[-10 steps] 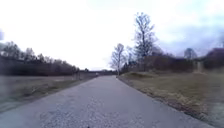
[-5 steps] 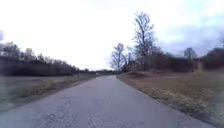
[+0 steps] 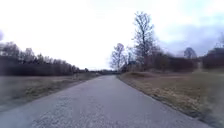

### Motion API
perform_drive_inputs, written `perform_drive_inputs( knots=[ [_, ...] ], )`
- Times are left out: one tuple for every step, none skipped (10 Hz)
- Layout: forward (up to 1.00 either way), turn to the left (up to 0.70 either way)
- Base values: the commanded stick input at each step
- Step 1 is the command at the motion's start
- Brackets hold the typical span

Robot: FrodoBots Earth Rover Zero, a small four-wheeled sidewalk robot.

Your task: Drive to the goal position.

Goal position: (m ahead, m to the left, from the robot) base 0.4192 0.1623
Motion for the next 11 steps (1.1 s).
perform_drive_inputs(
  knots=[
    [0.38, 0.0],
    [0.38, 0.0],
    [0.38, 0.0],
    [0.38, 0.0],
    [0.38, 0.0],
    [0.38, 0.0],
    [0.38, 0.0],
    [0.38, 0.0],
    [0.38, 0.0],
    [0.38, 0.0],
    [0.38, 0.0]
  ],
)
